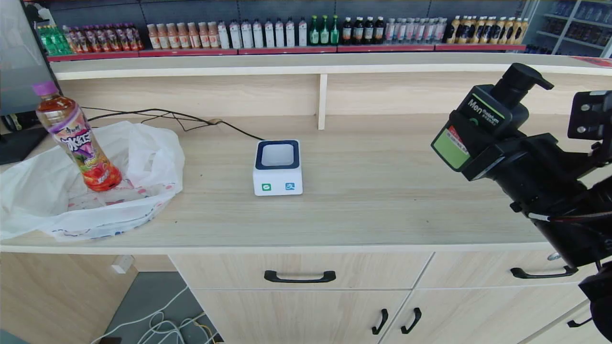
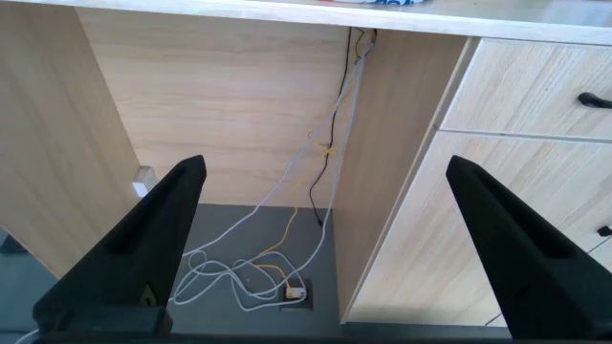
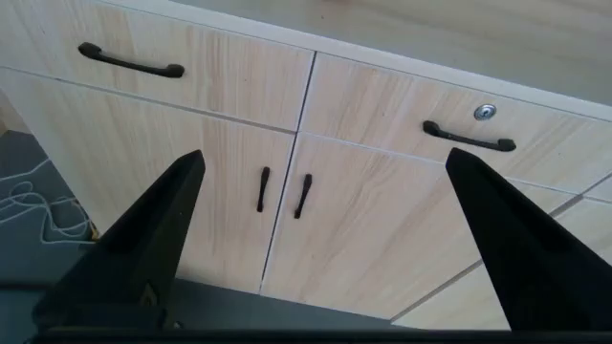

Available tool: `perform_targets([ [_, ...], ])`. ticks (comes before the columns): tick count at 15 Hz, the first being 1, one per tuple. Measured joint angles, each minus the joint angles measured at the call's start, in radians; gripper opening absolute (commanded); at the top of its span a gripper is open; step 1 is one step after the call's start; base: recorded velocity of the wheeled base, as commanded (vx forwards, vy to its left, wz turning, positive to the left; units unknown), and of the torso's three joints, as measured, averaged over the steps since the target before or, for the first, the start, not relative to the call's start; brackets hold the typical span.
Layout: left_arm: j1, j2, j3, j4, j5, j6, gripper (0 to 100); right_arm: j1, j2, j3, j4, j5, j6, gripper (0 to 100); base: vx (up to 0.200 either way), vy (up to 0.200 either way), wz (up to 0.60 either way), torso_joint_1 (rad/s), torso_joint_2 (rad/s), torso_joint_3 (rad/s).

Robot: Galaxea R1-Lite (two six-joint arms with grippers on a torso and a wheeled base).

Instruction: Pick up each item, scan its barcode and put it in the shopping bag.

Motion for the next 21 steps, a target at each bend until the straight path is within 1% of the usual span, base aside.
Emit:
perform_targets([
  [2, 0.000, 0.000, 0.000, 0.000, 0.000, 0.000, 100, 0.015, 0.105, -0.047, -0.002, 0.026, -0.001, 100, 0.000, 0.000, 0.00, 0.000, 0.00, 0.000],
  [5, 0.000, 0.000, 0.000, 0.000, 0.000, 0.000, 100, 0.051, 0.267, -0.085, -0.003, 0.037, -0.002, 100, 0.000, 0.000, 0.00, 0.000, 0.00, 0.000],
  [8, 0.000, 0.000, 0.000, 0.000, 0.000, 0.000, 100, 0.154, 0.432, -0.096, -0.012, 0.039, 0.008, 100, 0.000, 0.000, 0.00, 0.000, 0.00, 0.000],
  [11, 0.000, 0.000, 0.000, 0.000, 0.000, 0.000, 100, 0.200, 0.590, -0.107, -0.114, 0.040, 0.046, 100, 0.000, 0.000, 0.00, 0.000, 0.00, 0.000],
  [13, 0.000, 0.000, 0.000, 0.000, 0.000, 0.000, 100, 0.223, 0.700, -0.117, -0.262, 0.041, 0.054, 100, 0.000, 0.000, 0.00, 0.000, 0.00, 0.000],
  [17, 0.000, 0.000, 0.000, 0.000, 0.000, 0.000, 100, 0.312, 0.945, -0.111, -0.621, 0.050, 0.098, 100, 0.000, 0.000, 0.00, 0.000, 0.00, 0.000],
  [18, 0.000, 0.000, 0.000, 0.000, 0.000, 0.000, 100, 0.328, 1.010, -0.117, -0.731, 0.051, 0.118, 100, 0.000, 0.000, 0.00, 0.000, 0.00, 0.000],
  [20, 0.000, 0.000, 0.000, 0.000, 0.000, 0.000, 100, 0.357, 1.160, -0.147, -1.024, 0.053, 0.166, 100, 0.000, 0.000, 0.00, 0.000, 0.00, 0.000],
  [21, 0.000, 0.000, 0.000, 0.000, 0.000, 0.000, 100, 0.369, 1.229, -0.171, -1.141, 0.053, 0.184, 100, 0.000, 0.000, 0.00, 0.000, 0.00, 0.000],
])
